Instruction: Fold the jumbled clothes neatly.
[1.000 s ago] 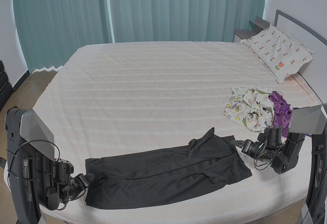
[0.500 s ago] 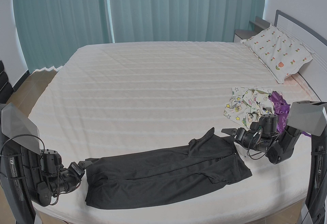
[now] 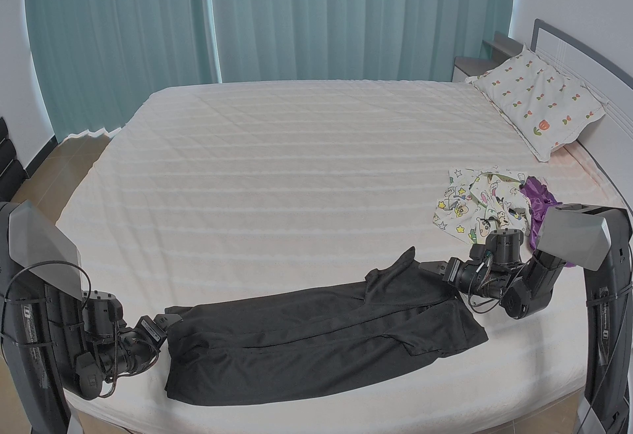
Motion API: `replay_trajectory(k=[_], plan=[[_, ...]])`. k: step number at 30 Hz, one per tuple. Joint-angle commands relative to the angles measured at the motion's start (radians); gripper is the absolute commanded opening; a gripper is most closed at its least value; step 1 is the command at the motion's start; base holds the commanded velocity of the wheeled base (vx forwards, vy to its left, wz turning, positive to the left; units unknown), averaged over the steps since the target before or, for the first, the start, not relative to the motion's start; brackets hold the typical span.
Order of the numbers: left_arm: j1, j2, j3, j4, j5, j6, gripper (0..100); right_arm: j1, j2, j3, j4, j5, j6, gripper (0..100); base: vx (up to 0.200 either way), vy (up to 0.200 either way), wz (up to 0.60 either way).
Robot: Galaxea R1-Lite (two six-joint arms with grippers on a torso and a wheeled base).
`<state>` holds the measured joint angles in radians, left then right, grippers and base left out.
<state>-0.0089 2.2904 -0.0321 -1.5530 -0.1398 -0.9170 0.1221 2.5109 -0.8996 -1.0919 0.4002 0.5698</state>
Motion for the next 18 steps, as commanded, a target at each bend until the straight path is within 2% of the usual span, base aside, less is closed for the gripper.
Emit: replay_trajectory(k=[1,13,18], plan=[[-0.005,0.012,0.000,-0.018,0.002,0.001,100,0.001,0.016,-0.007,0.006,0.000,-0.001,0,0.000,0.000,0.00],[-0.006,0.018,0.000,-0.018,0.011,0.003,100,-0.032,-0.060,0.110,0.012,0.003,-0.007,0,0.000,0.000,0.00],[-0.006,0.021,0.000,-0.018,0.016,0.003,100,-0.044,-0.079,0.157,0.010,0.011,-0.045,0,0.000,0.000,0.00]])
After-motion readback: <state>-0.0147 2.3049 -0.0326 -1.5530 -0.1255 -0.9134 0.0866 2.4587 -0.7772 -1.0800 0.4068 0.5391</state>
